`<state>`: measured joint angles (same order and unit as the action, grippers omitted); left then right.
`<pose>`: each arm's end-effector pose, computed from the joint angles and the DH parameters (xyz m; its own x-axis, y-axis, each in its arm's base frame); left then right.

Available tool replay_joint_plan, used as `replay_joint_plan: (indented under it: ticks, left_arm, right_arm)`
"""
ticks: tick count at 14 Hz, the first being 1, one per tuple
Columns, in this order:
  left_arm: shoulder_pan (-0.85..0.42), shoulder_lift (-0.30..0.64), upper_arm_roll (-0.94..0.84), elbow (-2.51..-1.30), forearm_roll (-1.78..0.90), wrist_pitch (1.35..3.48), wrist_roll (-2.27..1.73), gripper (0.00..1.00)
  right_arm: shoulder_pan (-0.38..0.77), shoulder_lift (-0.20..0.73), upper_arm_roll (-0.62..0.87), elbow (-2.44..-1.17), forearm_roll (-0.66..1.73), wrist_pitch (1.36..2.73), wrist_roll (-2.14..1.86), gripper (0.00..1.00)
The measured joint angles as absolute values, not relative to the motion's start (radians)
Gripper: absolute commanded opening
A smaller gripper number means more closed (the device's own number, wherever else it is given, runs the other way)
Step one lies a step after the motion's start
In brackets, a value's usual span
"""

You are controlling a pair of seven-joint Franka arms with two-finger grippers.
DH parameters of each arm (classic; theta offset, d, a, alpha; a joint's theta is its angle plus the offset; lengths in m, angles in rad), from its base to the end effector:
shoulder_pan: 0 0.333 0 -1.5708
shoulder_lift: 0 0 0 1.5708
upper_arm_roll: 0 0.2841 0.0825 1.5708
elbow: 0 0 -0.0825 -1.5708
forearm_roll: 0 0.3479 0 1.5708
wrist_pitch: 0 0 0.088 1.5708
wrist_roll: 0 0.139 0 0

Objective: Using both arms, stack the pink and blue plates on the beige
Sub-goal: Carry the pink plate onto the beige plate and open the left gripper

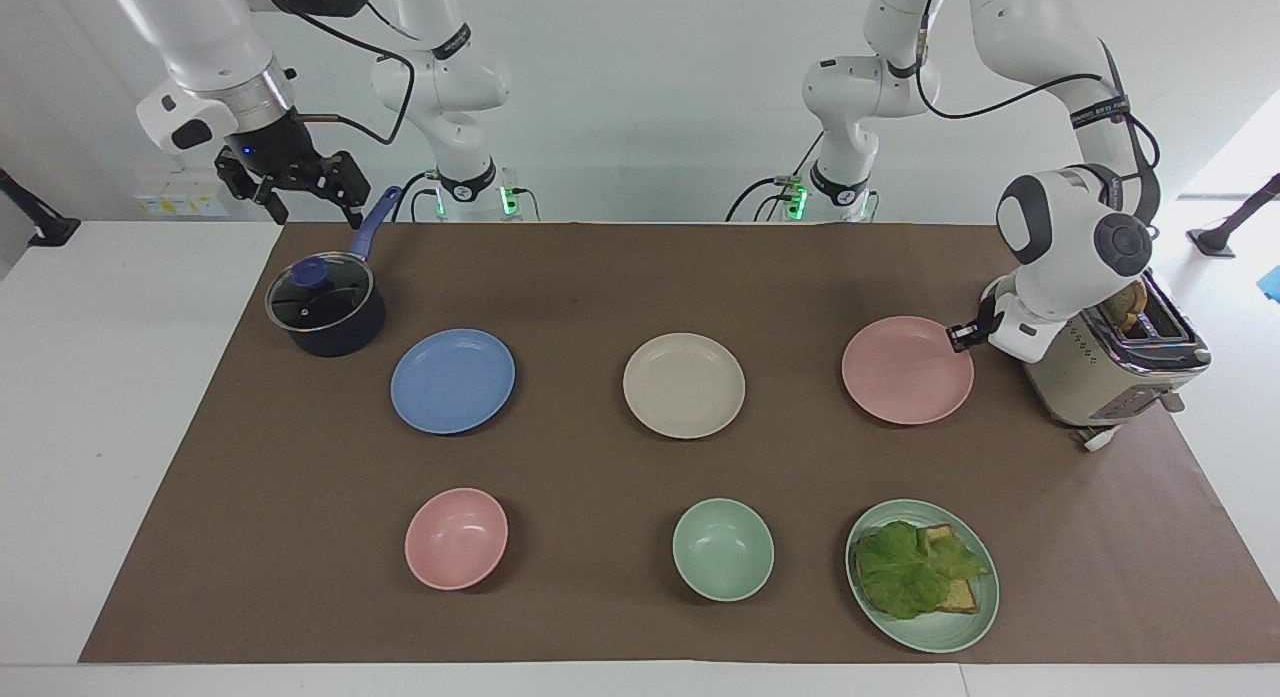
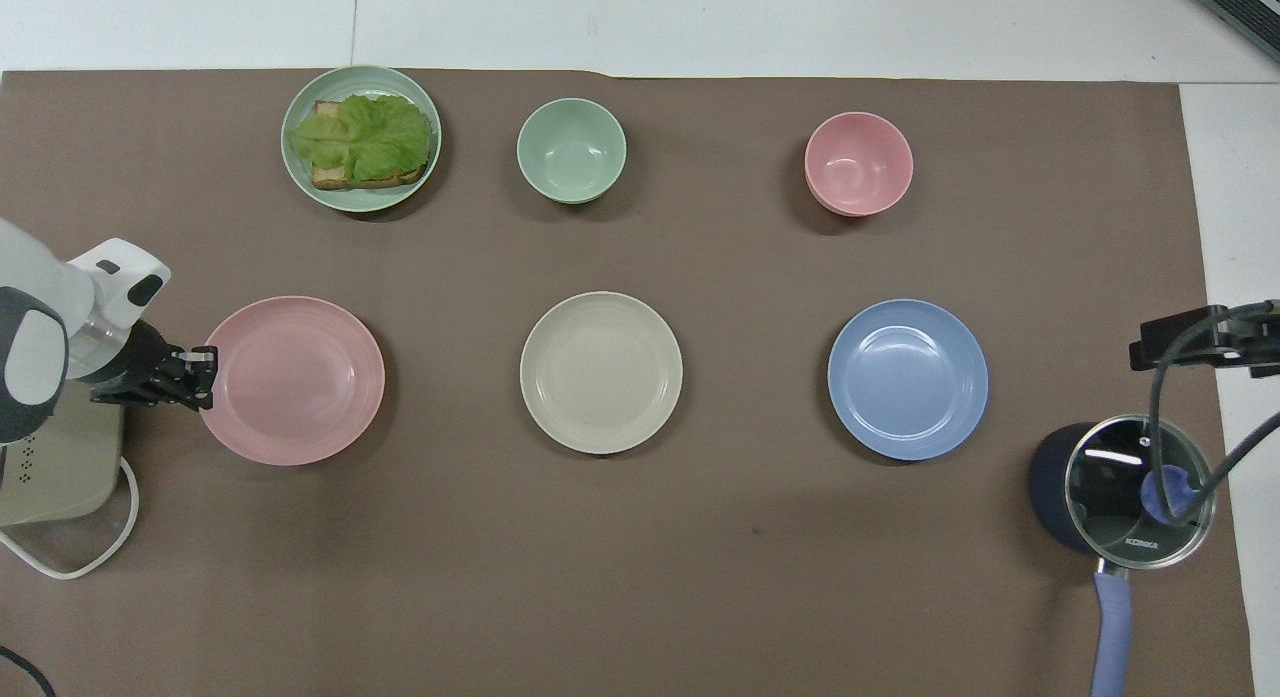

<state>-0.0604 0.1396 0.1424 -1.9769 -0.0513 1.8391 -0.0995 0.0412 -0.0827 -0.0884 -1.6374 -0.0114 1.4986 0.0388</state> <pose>0.5069 0.0352 0.3357 0.9420 0.1947 -0.2735 0.2015 -0.9795 -0.0031 0.4847 -0.0261 0.5672 0.9947 -0.0859 -0.0562 -0.0857 -0.9963 0.0063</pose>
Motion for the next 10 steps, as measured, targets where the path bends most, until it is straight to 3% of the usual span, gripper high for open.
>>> replay_joint_plan:
  ticks: [4,10]
  left_arm:
    - [-0.062,0.136,0.131,-1.881,-0.172,1.741,-0.099,0.0]
    - [-0.147,0.133,0.11,-1.88,-0.35,1.784,-0.099,0.0]
  right_arm:
    - [0.041,-0.083,-0.088,-1.637,-0.011,1.499,0.039,1.0]
    - [0.039,-0.083,-0.089,-1.638,-0.011,1.499,0.039,1.0]
